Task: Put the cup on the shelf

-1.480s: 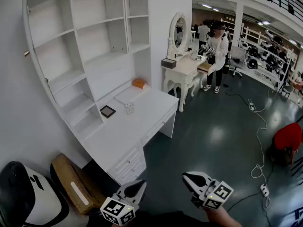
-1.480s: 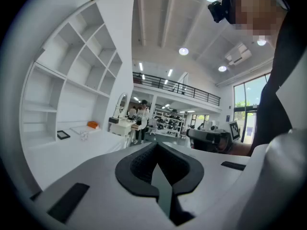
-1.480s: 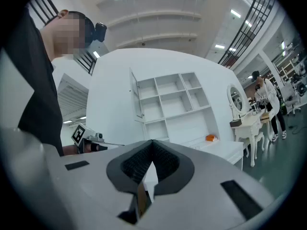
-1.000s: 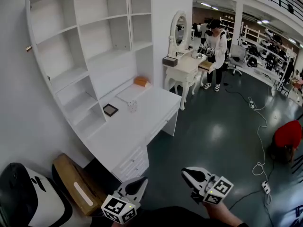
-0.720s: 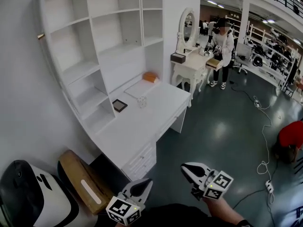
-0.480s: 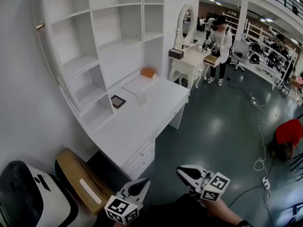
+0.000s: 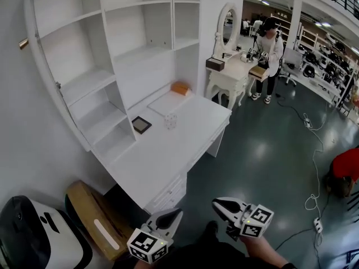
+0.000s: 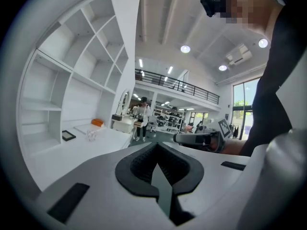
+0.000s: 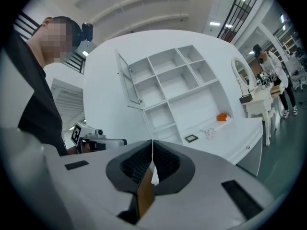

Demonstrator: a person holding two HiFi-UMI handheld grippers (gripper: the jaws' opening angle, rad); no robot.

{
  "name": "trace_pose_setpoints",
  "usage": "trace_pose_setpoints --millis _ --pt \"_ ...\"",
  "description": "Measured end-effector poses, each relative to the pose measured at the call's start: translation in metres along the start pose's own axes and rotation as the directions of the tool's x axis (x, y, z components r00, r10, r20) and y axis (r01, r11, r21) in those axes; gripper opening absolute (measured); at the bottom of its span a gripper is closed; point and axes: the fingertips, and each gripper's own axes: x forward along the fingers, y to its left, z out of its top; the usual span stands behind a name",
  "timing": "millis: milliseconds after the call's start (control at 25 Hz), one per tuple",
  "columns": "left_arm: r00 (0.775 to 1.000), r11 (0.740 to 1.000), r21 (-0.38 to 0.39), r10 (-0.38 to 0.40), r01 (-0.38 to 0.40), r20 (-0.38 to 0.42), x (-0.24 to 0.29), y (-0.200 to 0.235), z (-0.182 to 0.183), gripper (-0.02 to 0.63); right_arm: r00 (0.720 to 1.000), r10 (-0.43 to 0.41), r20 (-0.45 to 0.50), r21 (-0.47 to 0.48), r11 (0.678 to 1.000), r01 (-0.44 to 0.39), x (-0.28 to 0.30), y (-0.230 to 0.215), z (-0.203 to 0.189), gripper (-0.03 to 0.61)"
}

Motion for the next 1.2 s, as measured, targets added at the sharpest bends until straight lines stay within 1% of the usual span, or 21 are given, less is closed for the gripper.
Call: trace_pose_setpoints --millis 120,280,520,680,760,840,960,1080,1200 --pt "1.000 1.000 0.003 0.022 -0.022 0.012 0.025 0.012 0.018 0.011 1.000 0.020 -0.019 0.019 1.000 -0.019 0.008 -0.031 0.009 0.017" --pt "0.998 0.998 0.006 0.057 -0.057 0.016 0.062 0.029 0.032 0.012 0.999 0.048 -0.023 -0.002 0.999 -0.048 0.015 -0.073 0.032 0.017" --pt "0.996 0.997 -0.006 0.079 -0.079 0.031 0.126 0.036 0.050 0.012 0.997 0.061 -0.040 0.008 0.998 -0.061 0.001 -0.136 0.051 0.017" --pt "0.995 0.994 -0.049 0.103 -0.103 0.013 0.158 0.044 0.049 0.011 0.997 0.070 -0.028 0.043 0.997 -0.069 -0.013 -0.169 0.062 0.017" --pt "0.993 0.990 -0.067 0.122 -0.122 -0.001 0.172 0.052 0.044 0.012 0.996 0.078 -0.039 0.045 0.996 -0.076 -0.019 -0.183 0.061 0.017" --pt "0.991 0.987 -0.088 0.136 -0.135 0.002 0.186 0.061 0.044 0.012 0.996 0.065 -0.055 0.053 0.997 -0.062 -0.024 -0.203 0.058 0.017" --pt "0.989 0.984 -0.108 0.145 -0.144 0.009 0.202 0.073 0.050 0.011 0.998 0.040 -0.052 0.107 0.994 -0.034 -0.026 -0.235 0.057 0.017" --pt "0.985 0.979 -0.114 0.170 -0.172 -0.021 0.214 0.097 0.048 0.012 0.998 0.039 -0.047 0.147 0.989 -0.031 -0.013 -0.257 0.057 0.017" --pt "0.984 0.976 -0.125 0.178 -0.178 -0.015 0.228 0.125 0.056 0.012 0.997 0.063 -0.049 0.141 0.988 -0.056 0.016 -0.272 0.064 0.017"
